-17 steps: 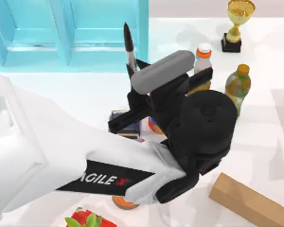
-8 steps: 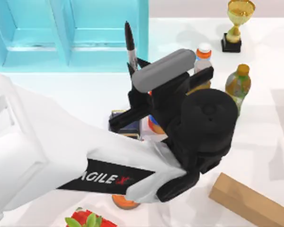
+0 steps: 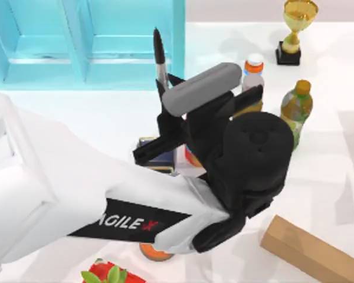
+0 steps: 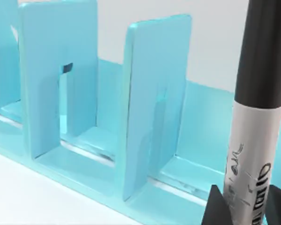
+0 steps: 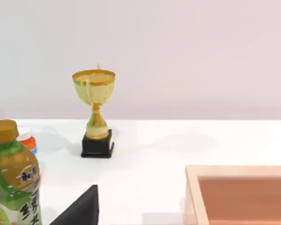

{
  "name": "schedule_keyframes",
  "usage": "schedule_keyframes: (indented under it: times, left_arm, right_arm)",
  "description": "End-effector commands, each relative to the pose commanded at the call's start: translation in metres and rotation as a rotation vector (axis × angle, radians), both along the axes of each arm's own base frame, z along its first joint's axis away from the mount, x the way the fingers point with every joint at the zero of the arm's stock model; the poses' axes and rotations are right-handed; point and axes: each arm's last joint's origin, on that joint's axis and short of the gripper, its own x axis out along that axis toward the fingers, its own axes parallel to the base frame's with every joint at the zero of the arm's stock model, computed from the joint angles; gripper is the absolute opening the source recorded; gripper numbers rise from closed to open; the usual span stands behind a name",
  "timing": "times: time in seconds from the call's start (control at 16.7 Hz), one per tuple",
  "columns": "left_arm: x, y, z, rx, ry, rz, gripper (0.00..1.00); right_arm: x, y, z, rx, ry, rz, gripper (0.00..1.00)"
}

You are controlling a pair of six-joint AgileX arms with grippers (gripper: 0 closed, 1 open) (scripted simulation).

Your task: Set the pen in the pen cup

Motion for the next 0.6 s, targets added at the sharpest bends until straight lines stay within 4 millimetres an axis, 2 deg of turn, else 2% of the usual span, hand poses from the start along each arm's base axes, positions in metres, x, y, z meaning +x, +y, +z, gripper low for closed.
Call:
schedule_keyframes:
  times: [0.6]
  left_arm:
    - [0.0000,0.0000,0.0000,0.000,0.000,0.000,0.83]
  right_arm:
    - [0.0000,0.0000,0.0000,0.000,0.000,0.000,1.00]
